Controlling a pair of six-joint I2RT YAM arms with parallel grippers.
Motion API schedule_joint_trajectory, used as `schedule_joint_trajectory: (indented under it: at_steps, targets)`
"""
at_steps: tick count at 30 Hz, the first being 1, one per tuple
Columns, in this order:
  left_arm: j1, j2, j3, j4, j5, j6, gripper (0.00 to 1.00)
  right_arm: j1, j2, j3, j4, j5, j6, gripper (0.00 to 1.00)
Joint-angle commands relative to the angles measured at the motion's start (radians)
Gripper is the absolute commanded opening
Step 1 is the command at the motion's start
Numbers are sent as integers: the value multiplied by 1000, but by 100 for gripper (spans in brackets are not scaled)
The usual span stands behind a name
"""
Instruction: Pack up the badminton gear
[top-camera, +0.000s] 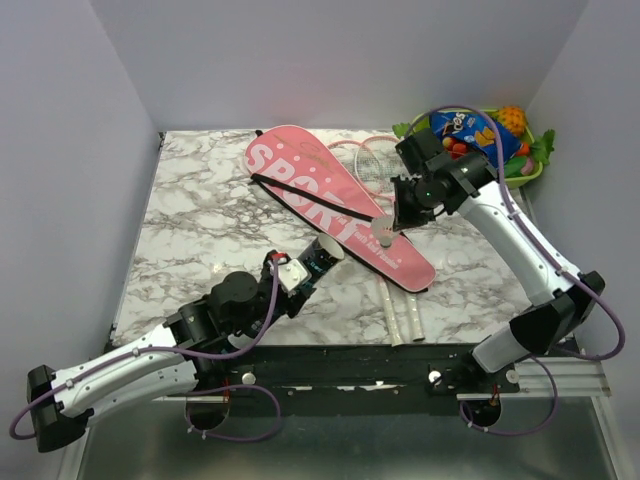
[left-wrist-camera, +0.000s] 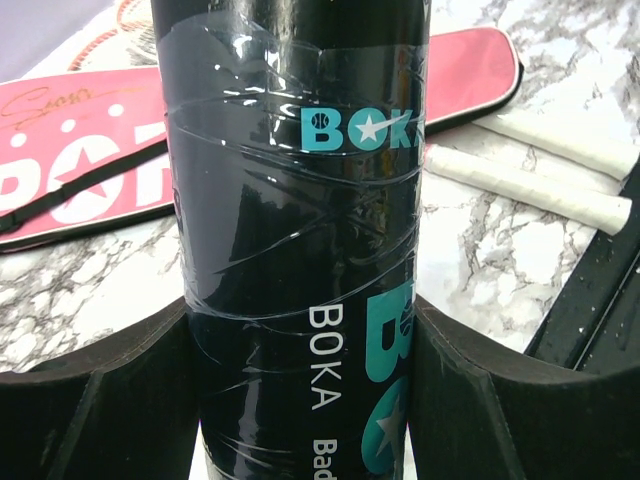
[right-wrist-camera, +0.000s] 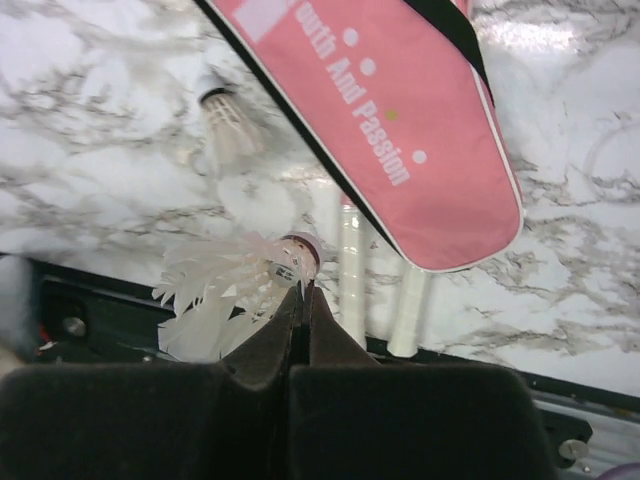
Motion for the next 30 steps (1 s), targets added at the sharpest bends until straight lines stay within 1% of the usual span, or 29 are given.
schedule_joint_trajectory:
  at_steps: [1,3,5,9,12,13,18,19,22,30]
  targets:
    - [2,49,35,43,106,15,0,5,-55,61,-23,-115,-21,1]
    - [0,64,41,57,131,18,0,3,-108,32,29,-150,-32,1]
    - [0,83,48,63,160,19,0,-1,-152,18,94,-226,-42,1]
    - [0,95,61,73,175,6,0,-8,-210,-9,174,-377,-48,1]
    - [0,93,67,76,178,3,0,-8,-256,-48,243,-451,-36,1]
    - [0,93,70,76,180,1,0,-8,-266,-69,281,-497,-29,0]
    - [0,93,85,102,178,-19,0,-8,-289,-118,327,-554,-18,1]
    - [0,90,88,108,201,-25,0,-8,-296,-130,349,-586,-12,1]
    - [-1,89,90,136,207,-45,0,-8,-306,-164,398,-635,8,1]
    - [-5,78,73,177,203,-68,0,-8,-299,-199,433,-743,27,1]
